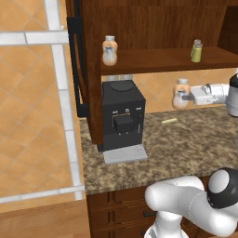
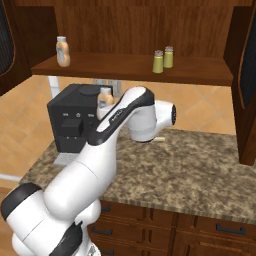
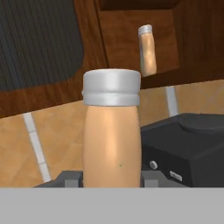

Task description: Put the shaker and condiment bottle from the counter next to their counterparts in the cabinet.

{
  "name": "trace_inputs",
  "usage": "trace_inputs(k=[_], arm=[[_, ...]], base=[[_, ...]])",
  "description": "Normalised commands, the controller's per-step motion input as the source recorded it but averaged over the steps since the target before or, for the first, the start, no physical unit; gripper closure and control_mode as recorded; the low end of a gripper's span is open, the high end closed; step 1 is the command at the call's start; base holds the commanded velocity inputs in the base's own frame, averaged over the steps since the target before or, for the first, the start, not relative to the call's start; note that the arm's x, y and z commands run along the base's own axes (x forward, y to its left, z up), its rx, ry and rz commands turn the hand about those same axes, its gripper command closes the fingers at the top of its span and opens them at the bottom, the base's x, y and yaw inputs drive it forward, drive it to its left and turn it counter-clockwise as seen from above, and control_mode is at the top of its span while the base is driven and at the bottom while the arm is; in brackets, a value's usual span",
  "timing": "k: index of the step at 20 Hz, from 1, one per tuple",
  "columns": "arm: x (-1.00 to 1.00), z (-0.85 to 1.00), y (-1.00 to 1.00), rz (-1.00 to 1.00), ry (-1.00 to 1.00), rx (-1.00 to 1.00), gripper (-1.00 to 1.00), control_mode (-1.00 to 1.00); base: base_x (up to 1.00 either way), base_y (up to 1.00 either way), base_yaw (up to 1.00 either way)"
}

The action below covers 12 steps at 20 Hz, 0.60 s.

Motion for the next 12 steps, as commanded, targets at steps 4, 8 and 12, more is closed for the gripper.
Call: trace_inputs(k=[4,8,12], arm=[[-0.06,0.56,0.00,-0.05,0.00,0.00,1.00,-1.00],[-0.02,0.61,0.00,-0.06,0.00,0.00,1.00,-1.00],[-0.03,0.55,0.02,-0.08,0.00,0.00,1.00,-1.00]], base=[[0.00,0.00,0.00],[0.00,0.00,0.00],[0.00,0.00,0.00]])
